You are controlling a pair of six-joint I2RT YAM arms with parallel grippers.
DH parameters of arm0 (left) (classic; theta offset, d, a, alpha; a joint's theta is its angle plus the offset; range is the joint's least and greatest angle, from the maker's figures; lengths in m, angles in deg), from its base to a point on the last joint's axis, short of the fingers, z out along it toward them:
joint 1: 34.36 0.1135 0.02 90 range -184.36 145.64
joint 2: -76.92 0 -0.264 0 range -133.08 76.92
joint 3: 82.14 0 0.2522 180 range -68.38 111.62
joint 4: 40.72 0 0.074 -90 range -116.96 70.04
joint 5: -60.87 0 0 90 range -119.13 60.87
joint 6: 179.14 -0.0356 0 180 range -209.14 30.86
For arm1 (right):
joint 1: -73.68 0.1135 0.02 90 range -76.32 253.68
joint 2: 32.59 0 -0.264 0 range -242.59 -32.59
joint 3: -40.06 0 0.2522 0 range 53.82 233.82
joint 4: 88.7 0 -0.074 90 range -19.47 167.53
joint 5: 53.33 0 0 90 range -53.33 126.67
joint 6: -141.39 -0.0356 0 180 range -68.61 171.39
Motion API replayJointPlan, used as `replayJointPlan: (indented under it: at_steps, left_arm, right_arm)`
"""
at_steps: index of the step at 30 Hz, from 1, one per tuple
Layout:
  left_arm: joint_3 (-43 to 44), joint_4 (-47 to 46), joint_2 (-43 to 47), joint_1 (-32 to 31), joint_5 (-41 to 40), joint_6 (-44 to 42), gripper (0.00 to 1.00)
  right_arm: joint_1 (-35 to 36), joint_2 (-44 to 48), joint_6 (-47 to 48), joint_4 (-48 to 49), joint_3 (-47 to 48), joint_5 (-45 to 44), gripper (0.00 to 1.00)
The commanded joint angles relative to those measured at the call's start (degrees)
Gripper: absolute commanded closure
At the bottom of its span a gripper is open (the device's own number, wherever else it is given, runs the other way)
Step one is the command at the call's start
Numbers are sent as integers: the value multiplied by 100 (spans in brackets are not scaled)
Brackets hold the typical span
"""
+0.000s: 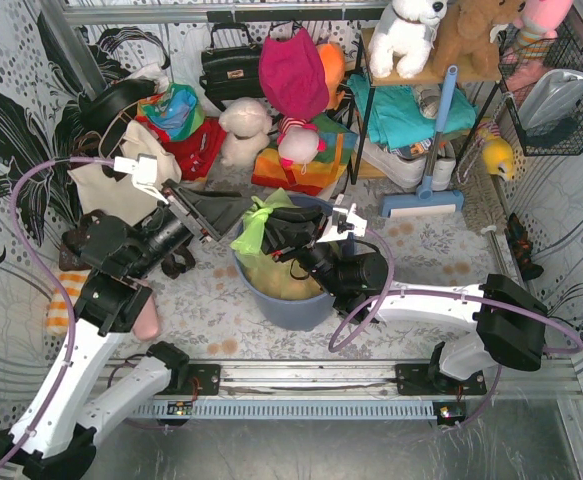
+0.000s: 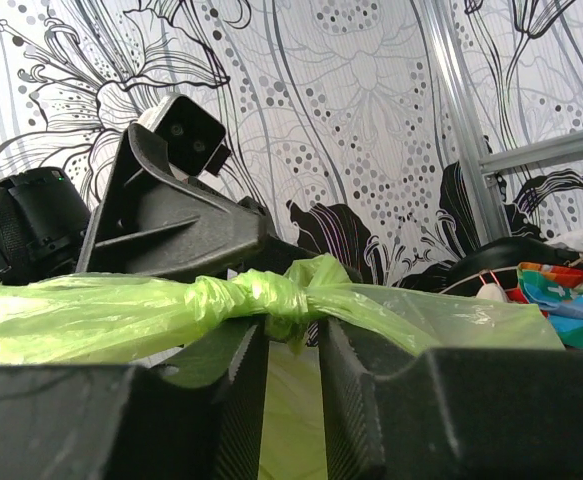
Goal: Tie the trash bag
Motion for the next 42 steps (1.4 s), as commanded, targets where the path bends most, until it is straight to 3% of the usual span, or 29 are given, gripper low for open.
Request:
replayJointPlan:
  at_steps: [1,8,23,30,42]
  left_arm:
    - [-117,-876,-39,-27,656,468,31]
    - [-219,-982,-99,-27,897,547,36]
    - [-163,-1396,-317,-28,1045,527,94]
    - [193,-1244,-460,-26,986,60,98]
    - [469,-1617,-592,-23,1288,-267,98]
  right_arm:
    - [-6,-12,64,392,-42,-20,72]
    - [-9,38,120,388,-88,-100,75]
    - [-11,62,69,364,-164,-75,82]
    - [-11,236,-22,197,-321,-69,78]
    - [-4,1141,-324,-781,-793,1,59]
